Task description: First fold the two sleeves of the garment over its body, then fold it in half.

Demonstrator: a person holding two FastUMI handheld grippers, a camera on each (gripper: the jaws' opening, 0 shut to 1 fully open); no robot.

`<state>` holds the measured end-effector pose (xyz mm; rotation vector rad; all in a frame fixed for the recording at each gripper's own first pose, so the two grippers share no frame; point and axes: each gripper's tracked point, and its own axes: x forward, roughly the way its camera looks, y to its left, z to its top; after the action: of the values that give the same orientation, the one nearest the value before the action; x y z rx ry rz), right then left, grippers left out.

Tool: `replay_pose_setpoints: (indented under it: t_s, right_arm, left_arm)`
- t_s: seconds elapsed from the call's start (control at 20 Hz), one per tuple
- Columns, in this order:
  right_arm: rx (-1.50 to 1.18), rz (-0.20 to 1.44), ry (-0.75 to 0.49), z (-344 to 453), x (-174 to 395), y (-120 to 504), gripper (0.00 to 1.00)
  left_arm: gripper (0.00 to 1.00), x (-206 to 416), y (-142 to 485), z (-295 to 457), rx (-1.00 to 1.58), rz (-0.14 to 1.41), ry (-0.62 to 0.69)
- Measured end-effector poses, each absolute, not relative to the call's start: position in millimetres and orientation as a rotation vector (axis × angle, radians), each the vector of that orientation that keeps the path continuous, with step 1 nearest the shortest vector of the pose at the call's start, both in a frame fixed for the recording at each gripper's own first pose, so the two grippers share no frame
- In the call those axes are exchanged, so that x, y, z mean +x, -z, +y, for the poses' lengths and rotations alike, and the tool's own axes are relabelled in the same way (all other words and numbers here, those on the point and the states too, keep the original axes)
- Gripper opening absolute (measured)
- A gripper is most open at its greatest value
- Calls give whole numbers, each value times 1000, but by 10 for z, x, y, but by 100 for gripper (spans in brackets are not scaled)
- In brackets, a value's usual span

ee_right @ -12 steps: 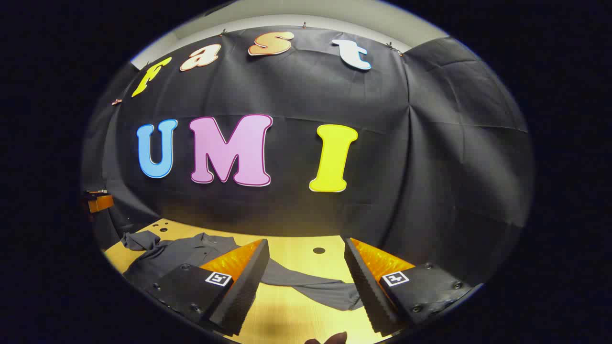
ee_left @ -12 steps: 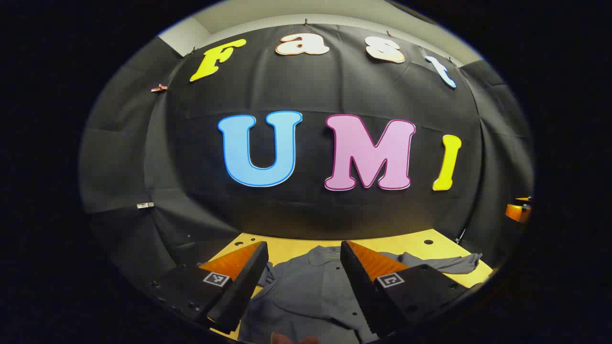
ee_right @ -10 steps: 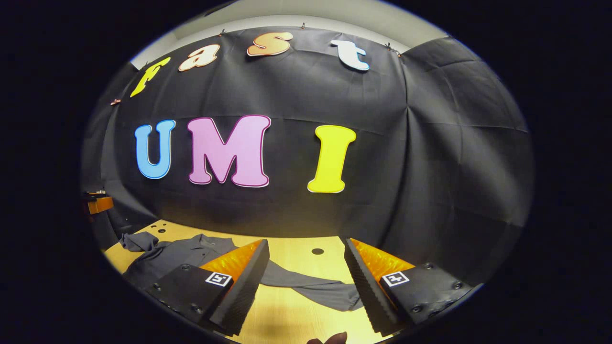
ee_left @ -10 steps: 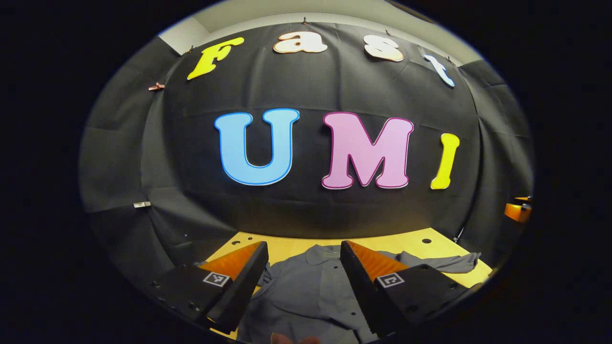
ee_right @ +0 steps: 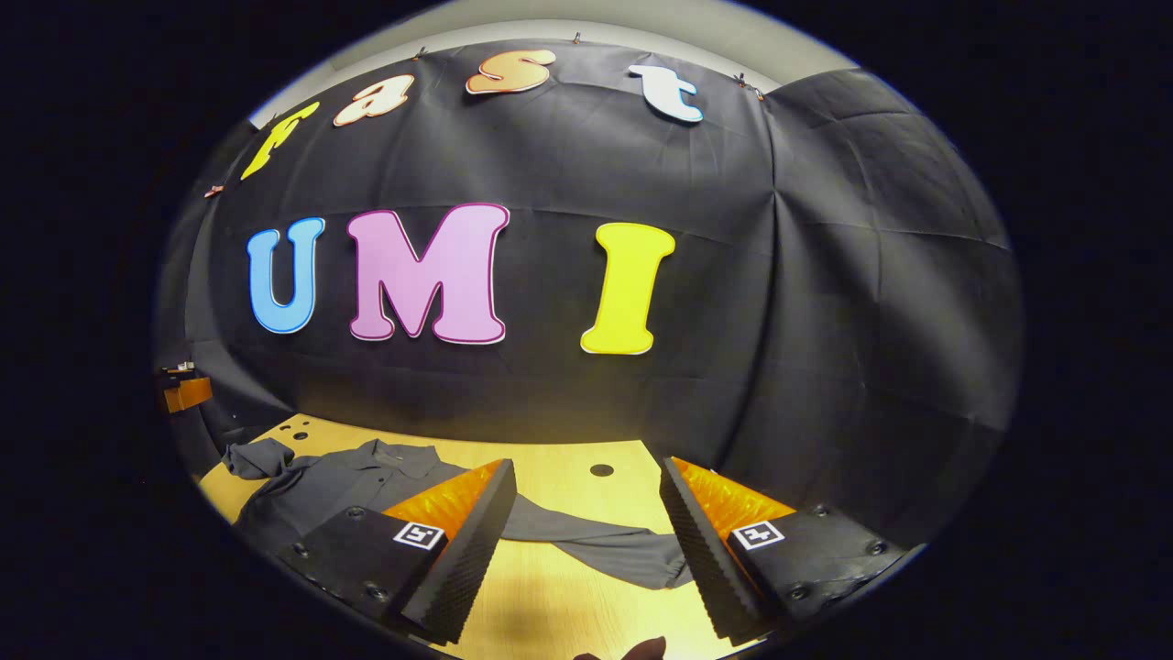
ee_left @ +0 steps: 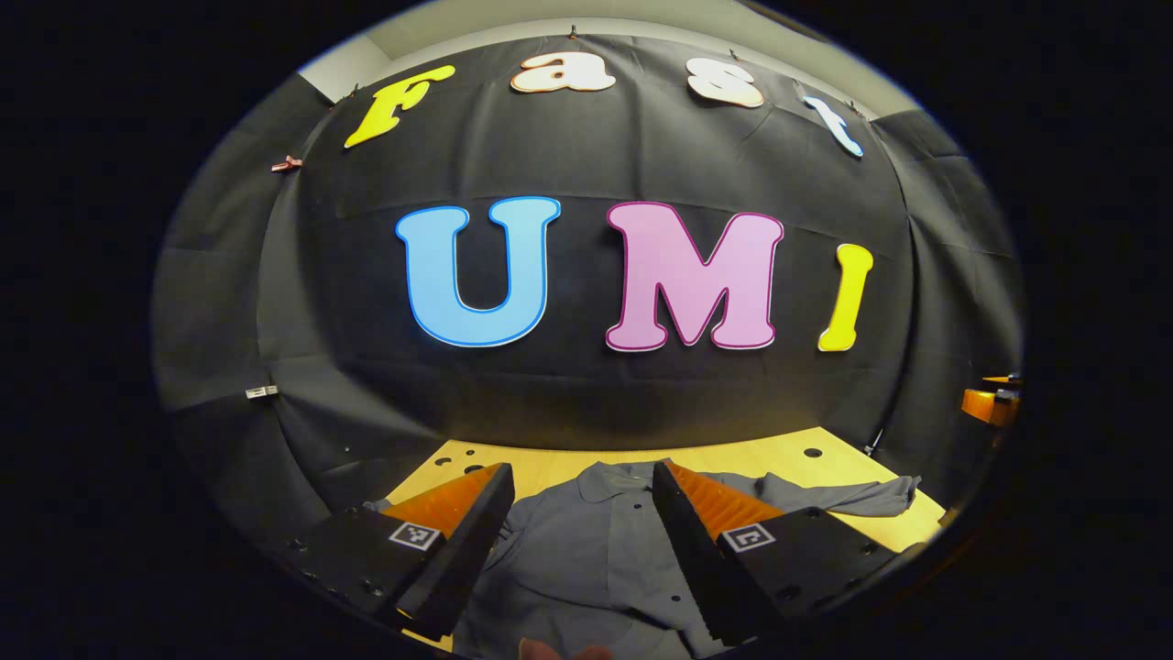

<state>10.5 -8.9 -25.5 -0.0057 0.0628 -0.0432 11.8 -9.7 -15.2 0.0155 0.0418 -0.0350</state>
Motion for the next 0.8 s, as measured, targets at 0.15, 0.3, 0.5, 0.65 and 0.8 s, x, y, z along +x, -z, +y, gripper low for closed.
replay_pose_setpoints:
  t_s: [0.15, 0.3, 0.5, 0.65, 0.8]
  right_arm:
    - [-4, 111, 63, -219, 193, 446, 97]
    - [0, 186, 92, -414, 359, 741, 98]
    - [7, 302, 124, -727, 561, 1241, 98]
    - [15, 400, 123, -930, 741, 1707, 98]
    - [24, 487, 131, -1081, 963, 2181, 98]
  left_arm:
    - [95, 152, 187, -121, 19, 50, 30]
    - [95, 183, 214, -141, 27, 58, 23]
    - [95, 229, 285, -172, 34, 78, 0]
    - [95, 241, 355, -192, 44, 101, -23]
    - [95, 243, 441, -215, 44, 130, -43]
